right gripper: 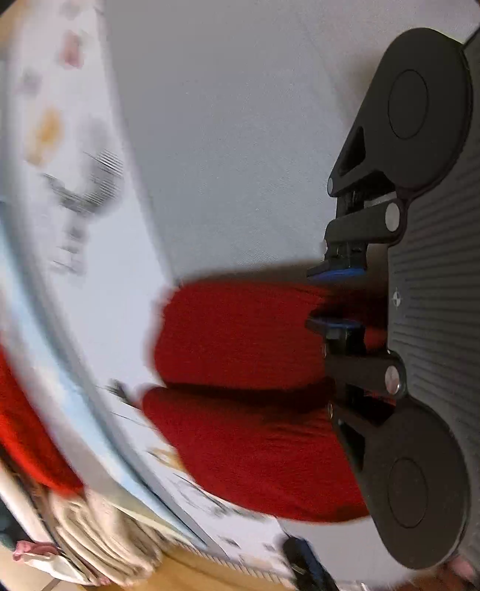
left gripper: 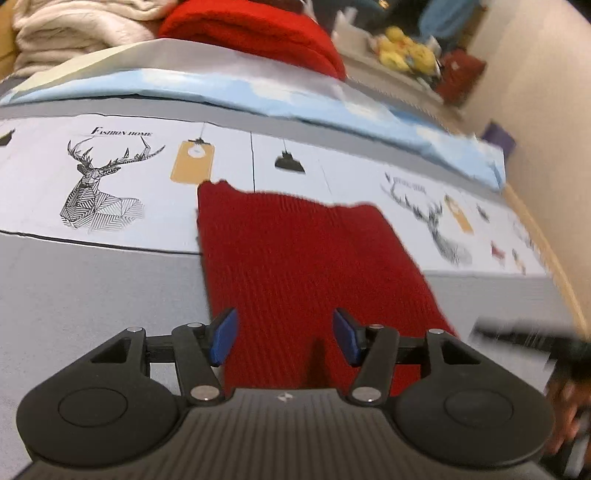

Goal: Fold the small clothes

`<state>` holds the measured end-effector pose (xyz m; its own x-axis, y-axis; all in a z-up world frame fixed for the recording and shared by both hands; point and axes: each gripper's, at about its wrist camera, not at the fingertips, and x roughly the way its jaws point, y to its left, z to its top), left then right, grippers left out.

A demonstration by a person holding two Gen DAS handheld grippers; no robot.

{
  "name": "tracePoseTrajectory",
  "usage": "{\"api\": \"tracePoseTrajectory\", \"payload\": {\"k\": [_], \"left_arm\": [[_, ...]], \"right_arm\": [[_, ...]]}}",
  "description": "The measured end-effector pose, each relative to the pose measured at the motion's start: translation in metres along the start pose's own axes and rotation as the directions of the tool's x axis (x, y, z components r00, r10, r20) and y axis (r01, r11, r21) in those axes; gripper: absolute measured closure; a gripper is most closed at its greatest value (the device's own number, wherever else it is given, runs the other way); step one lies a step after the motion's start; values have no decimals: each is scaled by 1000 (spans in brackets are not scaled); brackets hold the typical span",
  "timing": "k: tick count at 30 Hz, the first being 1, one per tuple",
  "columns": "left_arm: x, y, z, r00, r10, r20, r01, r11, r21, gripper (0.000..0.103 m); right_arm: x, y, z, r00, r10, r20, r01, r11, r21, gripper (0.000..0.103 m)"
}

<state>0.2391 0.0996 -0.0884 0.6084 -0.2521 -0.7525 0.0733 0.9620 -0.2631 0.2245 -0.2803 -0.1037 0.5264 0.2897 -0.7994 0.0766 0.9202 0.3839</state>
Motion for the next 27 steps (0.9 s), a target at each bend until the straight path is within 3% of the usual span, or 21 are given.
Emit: {"api": "tracePoseTrajectory", "payload": {"k": [3,8,14,17,19,21,25,27], "left_arm": [[-4,6,-4,1000,27,-2,-27,999,20,41],[-11,20,-4,999,39,-15,-39,999,-20,41],[-18,19,-5,999,40,-20,-40,999,10,41],[-18,19,-6,999,38,-26,-37,999,21,41],[-17,17,-7,999,37,-30,-36,999,27,41],[-16,14,-6,999,20,-28,-19,999,32,41],[-11,-1,-6,999,-31,-37,34,997,65,41],[-5,-13,-9,997,-47,-57,52,993,101,41]], "right_arm": [[-14,3,8,991,95,95,-97,995,20,69],[13,15,14,951,307,40,-310,944,113,53],[52,33,16,941,334,-54,-318,927,196,51],[59,49,12,939,339,-60,-322,927,191,50],[57,54,13,951,309,-26,-303,943,136,70],[52,52,17,941,337,23,-337,931,144,81],[7,46,16,913,363,185,-385,917,105,84],[-4,40,15,912,347,220,-375,921,103,84]]}}
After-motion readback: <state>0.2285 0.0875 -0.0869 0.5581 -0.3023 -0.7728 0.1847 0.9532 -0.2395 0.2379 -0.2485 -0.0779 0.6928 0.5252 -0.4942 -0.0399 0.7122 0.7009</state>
